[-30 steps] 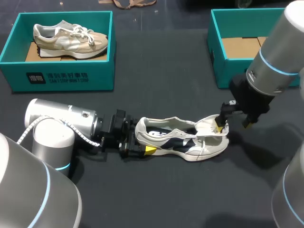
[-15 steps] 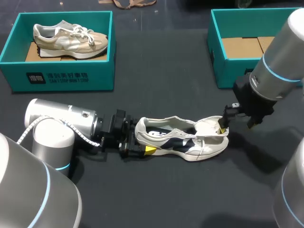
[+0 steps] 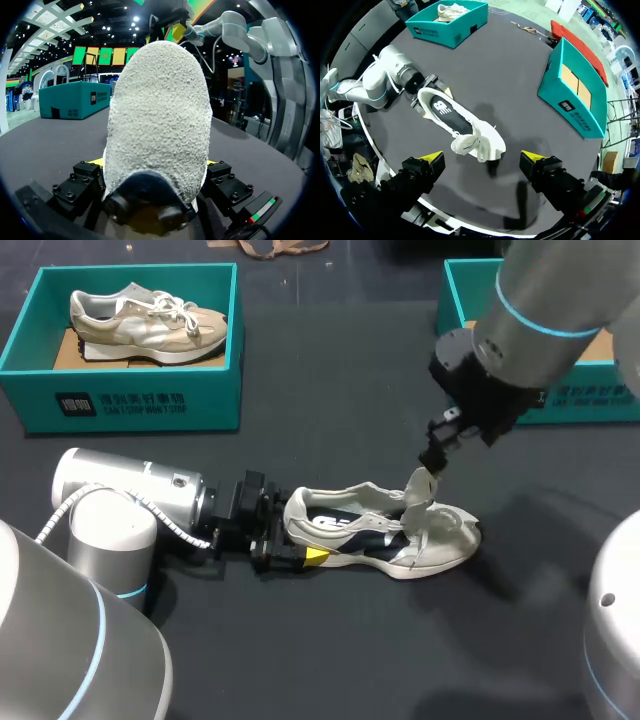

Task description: Take the shoe out of the shoebox, open the shoe tongue, remove and reinsert the insole, then place the shoe into the shoebox

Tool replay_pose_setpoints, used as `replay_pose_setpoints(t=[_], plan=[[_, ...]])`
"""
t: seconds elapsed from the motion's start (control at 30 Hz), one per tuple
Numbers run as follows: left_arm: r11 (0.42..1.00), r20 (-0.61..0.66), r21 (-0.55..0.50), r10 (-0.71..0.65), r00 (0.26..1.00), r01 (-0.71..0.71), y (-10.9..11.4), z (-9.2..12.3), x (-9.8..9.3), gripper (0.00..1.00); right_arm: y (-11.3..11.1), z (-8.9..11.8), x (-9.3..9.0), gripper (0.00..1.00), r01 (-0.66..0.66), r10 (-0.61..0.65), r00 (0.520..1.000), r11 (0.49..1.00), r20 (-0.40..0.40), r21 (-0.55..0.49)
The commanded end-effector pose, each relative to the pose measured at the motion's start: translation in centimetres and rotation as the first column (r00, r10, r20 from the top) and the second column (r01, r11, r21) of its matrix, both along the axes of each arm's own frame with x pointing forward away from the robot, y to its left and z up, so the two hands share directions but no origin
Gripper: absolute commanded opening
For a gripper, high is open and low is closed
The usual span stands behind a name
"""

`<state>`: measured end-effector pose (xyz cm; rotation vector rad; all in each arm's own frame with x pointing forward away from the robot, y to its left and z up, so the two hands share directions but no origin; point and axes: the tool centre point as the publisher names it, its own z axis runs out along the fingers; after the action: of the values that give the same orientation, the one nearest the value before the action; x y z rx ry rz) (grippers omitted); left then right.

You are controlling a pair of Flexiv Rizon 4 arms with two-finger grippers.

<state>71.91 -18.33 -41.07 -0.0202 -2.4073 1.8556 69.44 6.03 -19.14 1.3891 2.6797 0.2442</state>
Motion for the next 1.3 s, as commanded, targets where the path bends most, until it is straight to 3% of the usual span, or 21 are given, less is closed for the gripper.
replay_pose_setpoints(t=[0.03,0.3,0.33,0.4,0.43,0.47,0.5,0.67,1.1,1.3], plan=[[1.000,0.001,0.000,0.001,1.000,-0.001,0.1,-0.2,0.1,0.00,3.0,2.7,0.0,1.00,-0.080,0.087,0.996,0.983,0.033,-0.164],[1.000,0.001,0.000,0.001,1.000,-0.001,0.1,-0.2,0.1,0.00,7.4,3.9,-0.9,1.00,-0.266,0.280,0.959,0.942,0.041,-0.205],[1.000,0.001,0.000,0.001,1.000,-0.001,0.1,-0.2,0.1,0.00,8.0,3.8,-1.0,0.92,-0.282,0.296,0.954,0.936,0.036,-0.212],[1.000,0.001,0.000,0.001,1.000,-0.001,0.1,-0.2,0.1,0.00,9.3,3.4,-1.2,0.44,-0.322,0.334,0.942,0.921,0.021,-0.220],[1.000,0.001,0.000,0.001,1.000,-0.001,0.1,-0.2,0.1,0.00,9.9,3.2,-1.2,0.29,-0.337,0.350,0.937,0.915,0.018,-0.220],[1.000,0.001,0.000,0.001,1.000,-0.001,0.1,-0.2,0.1,0.00,10.5,2.9,-1.3,0.06,-0.355,0.367,0.930,0.908,0.012,-0.223],[1.000,0.001,0.000,0.001,1.000,-0.001,0.1,-0.2,0.1,0.00,10.9,2.6,-1.3,0.00,-0.372,0.384,0.923,0.900,0.008,-0.227],[1.000,0.001,0.000,0.001,1.000,-0.001,0.1,-0.2,0.1,0.00,12.5,0.5,-1.6,0.00,-0.537,0.538,0.842,0.825,-0.047,-0.177],[1.000,0.001,0.000,0.001,1.000,-0.001,0.1,-0.2,0.1,0.00,12.5,0.5,-1.6,0.00,-0.537,0.538,0.842,0.825,-0.047,-0.177],[1.000,0.001,0.000,0.001,1.000,-0.001,0.1,-0.2,0.1,0.00,12.5,-3.1,-1.4,0.00,-0.613,0.618,0.786,0.775,-0.022,-0.153]])
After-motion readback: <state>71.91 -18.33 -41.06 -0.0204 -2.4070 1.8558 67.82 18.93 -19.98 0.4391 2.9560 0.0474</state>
